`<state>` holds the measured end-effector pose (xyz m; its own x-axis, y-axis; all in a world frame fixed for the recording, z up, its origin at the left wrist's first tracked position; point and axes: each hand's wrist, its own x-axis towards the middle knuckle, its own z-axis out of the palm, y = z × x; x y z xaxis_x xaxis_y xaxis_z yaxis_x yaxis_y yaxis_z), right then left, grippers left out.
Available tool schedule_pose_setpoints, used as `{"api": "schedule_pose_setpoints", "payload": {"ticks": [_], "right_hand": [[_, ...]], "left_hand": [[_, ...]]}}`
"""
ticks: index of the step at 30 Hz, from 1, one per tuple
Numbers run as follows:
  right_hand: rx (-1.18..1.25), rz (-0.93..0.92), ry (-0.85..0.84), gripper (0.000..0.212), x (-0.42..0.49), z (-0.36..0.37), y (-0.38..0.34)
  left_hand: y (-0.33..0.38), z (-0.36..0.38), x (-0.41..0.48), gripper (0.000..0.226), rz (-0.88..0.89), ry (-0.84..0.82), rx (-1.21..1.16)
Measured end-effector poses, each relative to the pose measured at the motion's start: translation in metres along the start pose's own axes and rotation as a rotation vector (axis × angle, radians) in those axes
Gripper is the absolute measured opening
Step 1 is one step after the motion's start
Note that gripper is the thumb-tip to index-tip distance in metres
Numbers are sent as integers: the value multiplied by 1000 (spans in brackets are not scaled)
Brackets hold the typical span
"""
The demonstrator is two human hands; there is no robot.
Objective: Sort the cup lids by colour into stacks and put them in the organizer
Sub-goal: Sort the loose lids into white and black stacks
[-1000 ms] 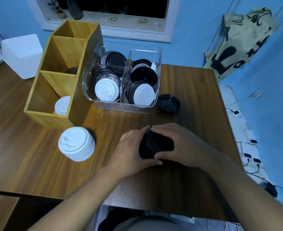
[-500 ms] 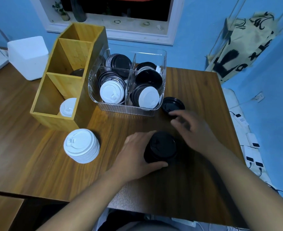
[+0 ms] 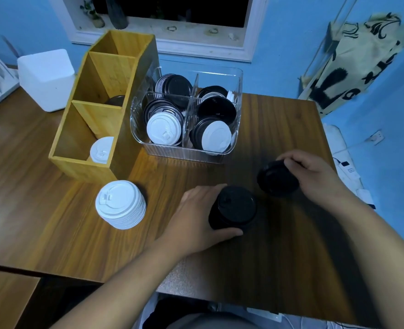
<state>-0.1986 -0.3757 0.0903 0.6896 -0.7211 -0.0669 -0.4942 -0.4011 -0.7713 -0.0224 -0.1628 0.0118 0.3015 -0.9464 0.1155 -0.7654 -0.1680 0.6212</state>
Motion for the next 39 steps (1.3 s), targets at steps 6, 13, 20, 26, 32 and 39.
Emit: {"api": "schedule_pose_setpoints", "payload": {"ticks": [6, 13, 20, 26, 32, 39], "right_hand": [[-250, 99, -190, 26, 0, 10, 31], [-477, 16, -19, 75, -44, 17, 40], [-357, -33, 21, 79, -54, 17, 39], [-295, -279, 6, 77, -43, 39, -17], [-411, -323, -115, 80, -35, 73, -27], [-371, -275, -187, 77, -36, 77, -27]], "left_hand": [[-1, 2, 1, 96, -13, -15, 6], [-1, 3, 1, 95, -2, -7, 18], [-1, 2, 0, 96, -2, -1, 15], [-2, 3, 2, 98, -6, 15, -5], [0, 2, 2, 108, -46, 12, -53], [-1, 2, 1, 118, -56, 16, -89]]}}
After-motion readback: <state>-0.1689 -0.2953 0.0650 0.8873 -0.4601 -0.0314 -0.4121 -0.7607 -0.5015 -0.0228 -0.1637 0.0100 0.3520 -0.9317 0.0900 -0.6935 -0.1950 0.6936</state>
